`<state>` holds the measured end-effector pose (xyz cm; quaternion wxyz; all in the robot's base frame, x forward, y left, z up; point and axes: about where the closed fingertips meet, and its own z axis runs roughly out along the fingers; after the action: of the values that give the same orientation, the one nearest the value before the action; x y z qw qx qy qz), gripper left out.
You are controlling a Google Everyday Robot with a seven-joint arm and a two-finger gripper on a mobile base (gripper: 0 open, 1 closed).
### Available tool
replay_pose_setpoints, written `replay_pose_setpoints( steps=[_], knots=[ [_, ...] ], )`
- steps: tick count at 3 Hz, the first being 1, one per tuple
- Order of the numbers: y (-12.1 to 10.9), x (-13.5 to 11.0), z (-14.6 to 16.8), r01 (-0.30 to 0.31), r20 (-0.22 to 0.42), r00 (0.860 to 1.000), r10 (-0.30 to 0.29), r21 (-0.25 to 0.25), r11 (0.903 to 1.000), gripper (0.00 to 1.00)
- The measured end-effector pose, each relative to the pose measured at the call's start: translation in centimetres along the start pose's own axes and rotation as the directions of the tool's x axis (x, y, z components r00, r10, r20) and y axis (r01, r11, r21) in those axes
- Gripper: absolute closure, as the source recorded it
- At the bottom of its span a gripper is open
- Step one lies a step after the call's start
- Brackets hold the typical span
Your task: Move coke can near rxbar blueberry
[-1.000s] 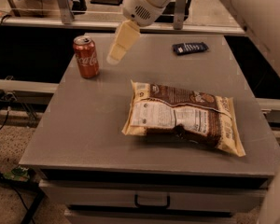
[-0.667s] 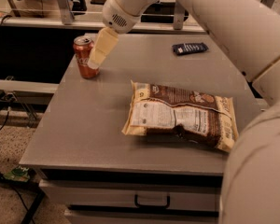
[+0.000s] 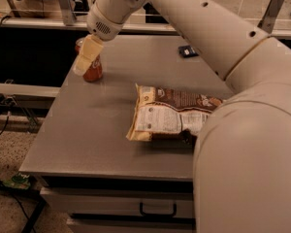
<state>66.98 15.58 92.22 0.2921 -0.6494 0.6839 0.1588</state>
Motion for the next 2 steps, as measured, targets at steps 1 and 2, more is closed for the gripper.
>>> replay_pose_setpoints(
  steps=[1,2],
  knots=[
    [-0.9,-0.23,1.82,-0.017,-0.009,1.0,0.016,-0.017,0.9997,0.23],
    [-1.4,-0.16,2.34,-0.028,-0.012,1.0,0.028,-0.023,0.9994,0.45]
  ],
)
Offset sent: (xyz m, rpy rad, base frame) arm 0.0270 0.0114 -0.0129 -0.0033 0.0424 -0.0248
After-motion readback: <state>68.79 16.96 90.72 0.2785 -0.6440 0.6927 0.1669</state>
